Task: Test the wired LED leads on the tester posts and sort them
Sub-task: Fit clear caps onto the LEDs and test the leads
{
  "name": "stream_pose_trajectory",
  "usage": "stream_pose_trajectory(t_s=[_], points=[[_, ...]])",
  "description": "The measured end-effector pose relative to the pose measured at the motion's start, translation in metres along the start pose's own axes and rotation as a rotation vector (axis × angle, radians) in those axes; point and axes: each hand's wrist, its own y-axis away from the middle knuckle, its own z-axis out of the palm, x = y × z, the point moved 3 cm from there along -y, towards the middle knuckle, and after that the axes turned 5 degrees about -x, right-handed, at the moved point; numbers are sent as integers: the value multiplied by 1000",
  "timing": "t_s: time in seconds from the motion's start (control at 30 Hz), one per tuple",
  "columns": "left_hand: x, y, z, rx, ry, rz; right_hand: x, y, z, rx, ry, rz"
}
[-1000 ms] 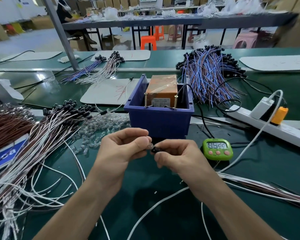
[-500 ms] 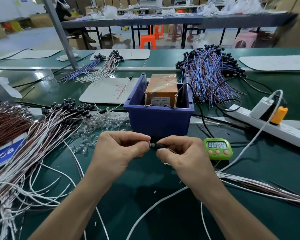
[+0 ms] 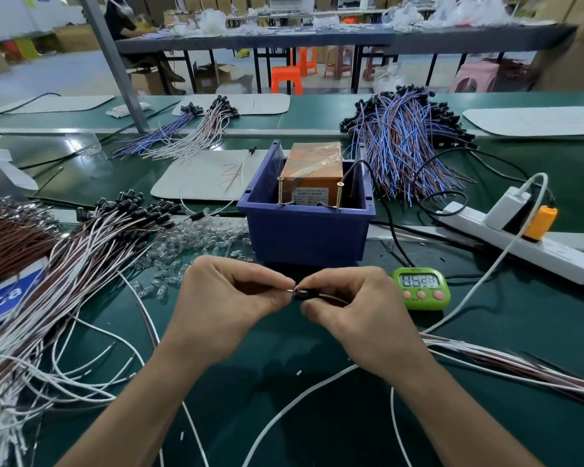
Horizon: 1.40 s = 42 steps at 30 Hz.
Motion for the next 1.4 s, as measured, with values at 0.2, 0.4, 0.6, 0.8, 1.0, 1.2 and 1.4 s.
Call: stream_pose_trajectory(t_s=[0.2,0.4,0.6,0.8,1.0,1.2,1.4], points=[[0,0,3,-39,73,-7,0,0,-3,-19,33,-40],[-6,-4,4,-62,174,-33,2,-2,-2,-57,66,-68],[-10,-5,8,-66,165,-25,3,-1,-4,-103,110,-90],[-11,-3,7,-14,80,-12,3,0,0,-83,171,-103],[-4,-2,3,28,27,16,0,0,-1,-50,125,-95],[-4,-2,4,2,11,-28,-4,3,-2,16,212,-137],[-8,0,8,4,35,-55,-5,4,0,1,248,-161]])
